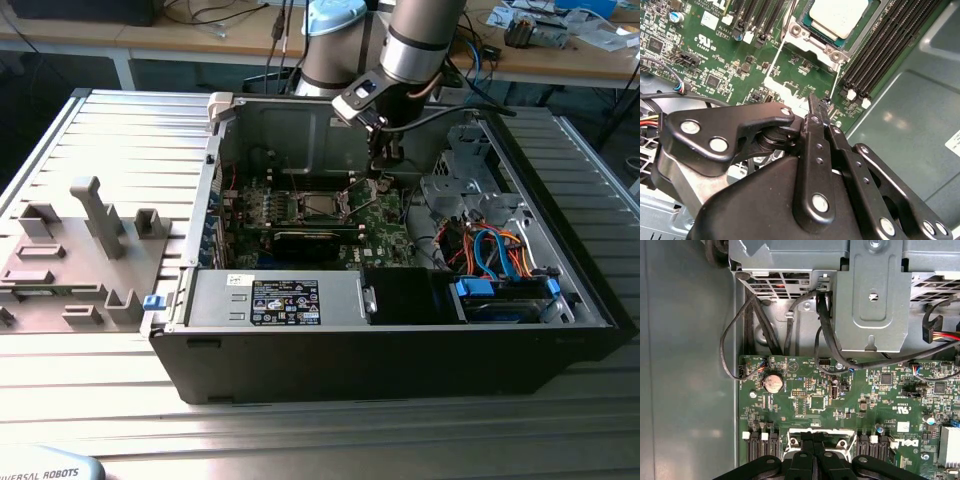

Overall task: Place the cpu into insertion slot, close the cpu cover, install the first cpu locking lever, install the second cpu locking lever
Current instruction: 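Close the cpu cover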

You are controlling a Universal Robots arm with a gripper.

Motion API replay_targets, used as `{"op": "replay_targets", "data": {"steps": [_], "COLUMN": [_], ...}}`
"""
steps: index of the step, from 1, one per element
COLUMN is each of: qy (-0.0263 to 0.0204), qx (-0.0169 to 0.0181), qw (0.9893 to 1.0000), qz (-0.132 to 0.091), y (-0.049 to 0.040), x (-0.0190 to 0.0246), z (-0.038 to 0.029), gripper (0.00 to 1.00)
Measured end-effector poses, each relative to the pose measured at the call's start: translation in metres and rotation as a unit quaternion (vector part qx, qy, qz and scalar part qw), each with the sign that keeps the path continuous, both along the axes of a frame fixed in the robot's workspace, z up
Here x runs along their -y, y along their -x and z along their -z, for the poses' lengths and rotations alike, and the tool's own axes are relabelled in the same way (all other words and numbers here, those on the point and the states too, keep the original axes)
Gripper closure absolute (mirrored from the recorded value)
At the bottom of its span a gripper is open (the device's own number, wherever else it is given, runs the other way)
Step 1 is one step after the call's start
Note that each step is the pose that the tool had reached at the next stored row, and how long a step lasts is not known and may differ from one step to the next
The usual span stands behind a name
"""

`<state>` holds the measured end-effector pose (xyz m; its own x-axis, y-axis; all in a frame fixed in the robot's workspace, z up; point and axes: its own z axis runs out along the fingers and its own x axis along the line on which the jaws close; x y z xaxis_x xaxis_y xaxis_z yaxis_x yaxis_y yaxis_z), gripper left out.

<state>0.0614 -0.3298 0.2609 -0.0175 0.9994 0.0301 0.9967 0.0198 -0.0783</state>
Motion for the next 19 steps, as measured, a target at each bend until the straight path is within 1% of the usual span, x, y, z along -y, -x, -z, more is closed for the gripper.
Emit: {"op": "replay_targets", "data": {"steps": [6, 8, 14, 19], "qy": [0.0000, -0.0001, 0.0001, 0.0000], "qx": [0.0000, -0.0003, -0.0009, -0.0022], "qw": [1.0000, 1.0000, 1.0000, 1.0000], "qz": [0.000, 0.000, 0.000, 0.000], "y": [-0.0030, -0.0080, -0.0122, -0.0182], "x": [0.0000, 0.0000, 0.0000, 0.0000], "z": [0.0011, 0.0021, 0.0035, 0.0047], "gripper": [0.89, 0.89, 0.89, 0.89]}}
